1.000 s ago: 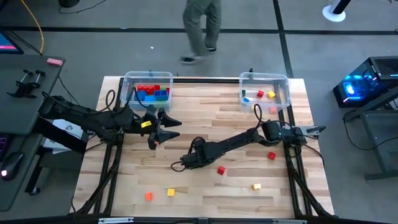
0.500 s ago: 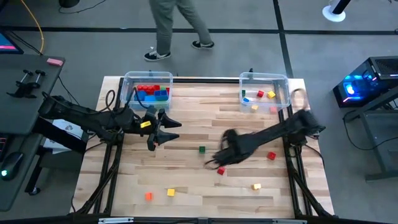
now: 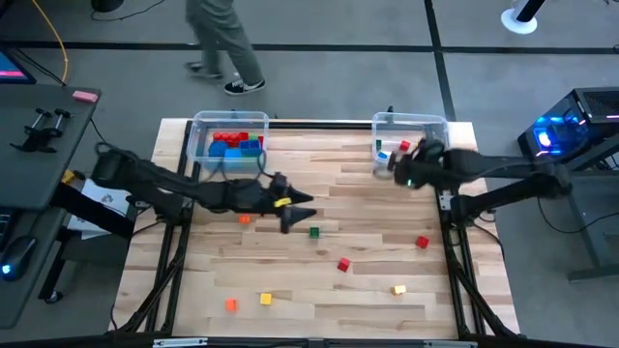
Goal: Sort blocks by size
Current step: Put the small block into the right transparent bin, then put the small game piece into the right transparent bin
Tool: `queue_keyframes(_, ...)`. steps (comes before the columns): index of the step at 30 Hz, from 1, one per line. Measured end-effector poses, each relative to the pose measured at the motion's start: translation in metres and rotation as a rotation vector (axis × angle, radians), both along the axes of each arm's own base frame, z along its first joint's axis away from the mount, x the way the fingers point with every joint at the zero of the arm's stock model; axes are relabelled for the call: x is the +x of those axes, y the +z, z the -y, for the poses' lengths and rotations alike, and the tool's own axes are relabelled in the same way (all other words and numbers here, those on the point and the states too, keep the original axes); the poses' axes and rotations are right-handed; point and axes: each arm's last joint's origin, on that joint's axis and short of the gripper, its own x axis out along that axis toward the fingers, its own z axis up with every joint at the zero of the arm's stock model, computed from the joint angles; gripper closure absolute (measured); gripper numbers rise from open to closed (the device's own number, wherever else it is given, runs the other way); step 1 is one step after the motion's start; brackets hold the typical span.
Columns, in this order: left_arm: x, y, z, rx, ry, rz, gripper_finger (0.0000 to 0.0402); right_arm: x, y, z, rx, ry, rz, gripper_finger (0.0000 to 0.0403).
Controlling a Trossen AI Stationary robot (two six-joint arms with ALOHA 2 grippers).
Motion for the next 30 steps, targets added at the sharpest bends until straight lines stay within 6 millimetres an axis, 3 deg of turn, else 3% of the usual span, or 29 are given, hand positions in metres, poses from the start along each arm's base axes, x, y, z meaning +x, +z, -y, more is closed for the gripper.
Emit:
queue_keyframes(5, 0.021, -0.015, -0.002, -0.092, 0.014, 0.091, 0.0133, -0.017, 0.003, 0.045, -0.032, -0.122, -0.120, 0.0274)
queue_keyframes(8, 0.025, -0.018, -0.001, -0.128, 0.016, 0.125, 0.0133, -0.021, 0.002, 0.068, -0.004, -0.100, -0.186, 0.0272)
queue_keyframes(10, 0.025, -0.017, -0.001, -0.143, 0.018, 0.134, 0.0133, -0.022, 0.002, 0.082, 0.014, -0.046, -0.210, 0.0235)
queue_keyframes(15, 0.025, -0.014, -0.002, -0.147, 0.029, 0.160, 0.0133, -0.027, 0.002, 0.109, 0.045, 0.065, -0.196, 0.0101)
queue_keyframes(18, 0.025, -0.012, -0.002, -0.148, 0.041, 0.181, 0.0133, -0.031, 0.005, 0.118, 0.041, 0.100, -0.145, 0.0058)
queue_keyframes(20, 0.025, -0.012, -0.003, -0.148, 0.051, 0.190, 0.0133, -0.029, 0.013, 0.119, 0.004, 0.207, -0.071, 0.0052)
queue_keyframes(24, 0.023, -0.005, -0.009, -0.151, 0.068, 0.229, 0.0133, -0.009, 0.033, 0.101, -0.091, 0.600, 0.156, 0.0061)
queue_keyframes(26, 0.021, 0.002, -0.015, -0.152, 0.084, 0.253, 0.0133, 0.005, 0.035, 0.085, -0.087, 0.779, 0.214, 0.0068)
queue_keyframes(30, 0.010, 0.025, -0.028, -0.130, 0.115, 0.335, 0.0133, 0.039, 0.021, 0.039, 0.000, 1.105, 0.148, 0.0078)
